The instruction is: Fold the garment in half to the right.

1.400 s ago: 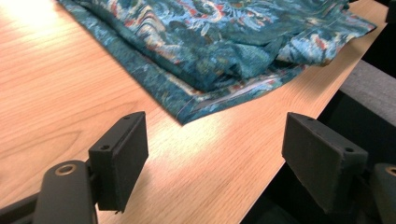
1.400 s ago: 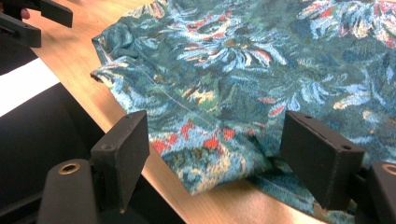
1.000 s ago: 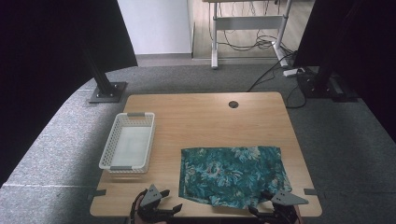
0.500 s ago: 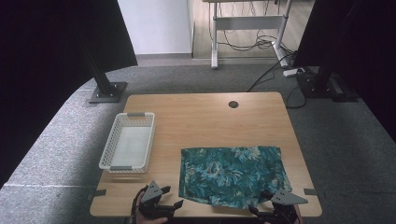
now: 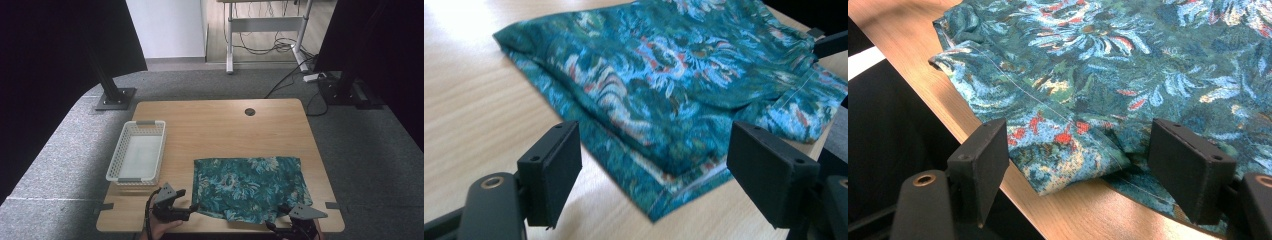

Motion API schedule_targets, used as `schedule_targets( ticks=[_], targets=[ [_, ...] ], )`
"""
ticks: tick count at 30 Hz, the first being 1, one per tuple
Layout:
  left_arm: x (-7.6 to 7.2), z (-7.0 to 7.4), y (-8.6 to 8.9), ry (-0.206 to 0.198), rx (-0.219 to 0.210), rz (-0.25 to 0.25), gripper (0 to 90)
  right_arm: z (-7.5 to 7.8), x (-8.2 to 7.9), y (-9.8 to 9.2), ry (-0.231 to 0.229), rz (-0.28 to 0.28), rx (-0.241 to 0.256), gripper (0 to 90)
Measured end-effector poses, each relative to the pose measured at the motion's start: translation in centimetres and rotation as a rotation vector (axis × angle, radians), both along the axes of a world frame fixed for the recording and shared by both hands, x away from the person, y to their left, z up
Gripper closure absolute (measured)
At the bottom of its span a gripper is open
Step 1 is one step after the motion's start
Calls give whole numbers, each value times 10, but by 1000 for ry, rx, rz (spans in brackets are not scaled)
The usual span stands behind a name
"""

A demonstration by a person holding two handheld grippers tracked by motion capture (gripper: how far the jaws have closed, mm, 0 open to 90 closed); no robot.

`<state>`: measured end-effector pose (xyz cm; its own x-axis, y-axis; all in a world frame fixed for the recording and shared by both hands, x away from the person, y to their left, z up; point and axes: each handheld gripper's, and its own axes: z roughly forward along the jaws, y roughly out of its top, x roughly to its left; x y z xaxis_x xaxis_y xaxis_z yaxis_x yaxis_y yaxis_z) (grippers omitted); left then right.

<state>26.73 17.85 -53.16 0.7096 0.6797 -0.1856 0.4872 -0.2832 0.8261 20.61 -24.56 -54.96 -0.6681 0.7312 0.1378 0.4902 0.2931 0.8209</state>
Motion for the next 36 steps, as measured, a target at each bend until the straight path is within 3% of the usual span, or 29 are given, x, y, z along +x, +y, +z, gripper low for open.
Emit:
schedule_targets(
  ticks=[5, 11, 22, 29, 36],
  targets=[
    [12, 0, -7, 13, 2, -24, 211, 0, 1, -4, 1, -6, 22, 242],
    [27, 1, -13, 13, 5, -19, 209, -1, 1, -2, 6, 3, 21, 241],
    [55, -2, -28, 9, 42, -39, 208, -3, 1, 3, 7, 28, 21, 240],
    [68, -6, -31, 11, 57, -20, 208, 0, 10, 15, 6, 47, 46, 240],
    [80, -9, -30, 20, 56, -21, 208, 1, 17, 14, 11, 39, 60, 243]
  ],
)
